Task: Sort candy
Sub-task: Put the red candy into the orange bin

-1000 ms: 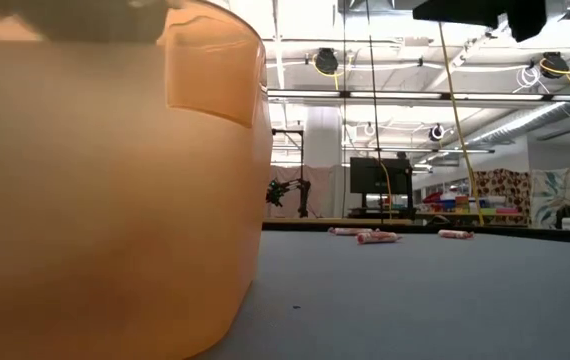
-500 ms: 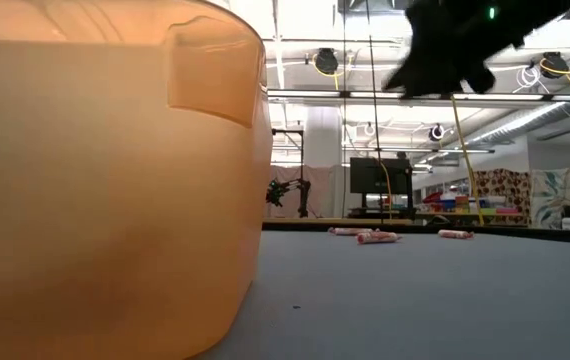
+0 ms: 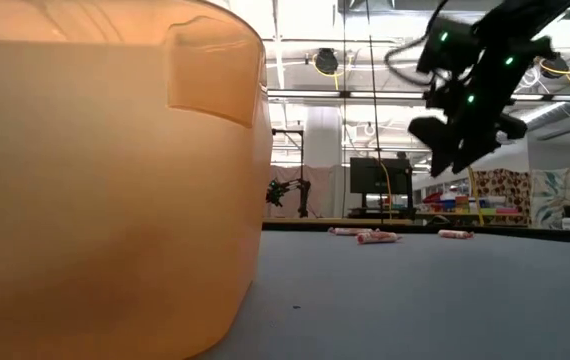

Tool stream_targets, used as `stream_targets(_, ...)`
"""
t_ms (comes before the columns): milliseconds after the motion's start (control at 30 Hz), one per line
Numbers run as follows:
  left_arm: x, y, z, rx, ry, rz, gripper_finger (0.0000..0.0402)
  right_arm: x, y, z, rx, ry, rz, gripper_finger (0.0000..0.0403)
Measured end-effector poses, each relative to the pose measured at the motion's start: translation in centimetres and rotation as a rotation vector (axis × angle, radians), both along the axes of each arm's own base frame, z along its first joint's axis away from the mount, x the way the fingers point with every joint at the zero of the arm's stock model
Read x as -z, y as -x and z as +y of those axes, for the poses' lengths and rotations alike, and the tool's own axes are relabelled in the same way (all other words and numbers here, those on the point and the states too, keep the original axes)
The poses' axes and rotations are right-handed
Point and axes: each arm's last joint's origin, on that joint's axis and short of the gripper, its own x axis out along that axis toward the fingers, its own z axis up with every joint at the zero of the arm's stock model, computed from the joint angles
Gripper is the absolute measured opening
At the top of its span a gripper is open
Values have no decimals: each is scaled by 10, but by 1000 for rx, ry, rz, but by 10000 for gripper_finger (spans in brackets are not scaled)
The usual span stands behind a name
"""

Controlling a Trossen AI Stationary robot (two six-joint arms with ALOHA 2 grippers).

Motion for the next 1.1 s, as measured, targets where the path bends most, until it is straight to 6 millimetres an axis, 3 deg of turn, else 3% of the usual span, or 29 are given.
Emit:
stream_targets(200,9,-1,2,-32,28,-22,162,19,2,-30,103,-90,80,210)
stream_targets(467,15,0,3,-33,27,-5,162,52,0,-55,74,-150,86,210)
stream_targets(700,13,-1,0,-22,41,-29,162,80,11,-62,96,-186,68,210)
stream_targets(867,12,-2,-1,-8,39,-45,162,86,14,-62,97,-173,52,206)
stream_targets(967,12,-2,-1,-8,37,-44,162,87,14,-61,96,-178,51,183)
stream_targets(1100,12,-2,-1,-8,37,-44,162,87,13,-61,96,-198,33,122)
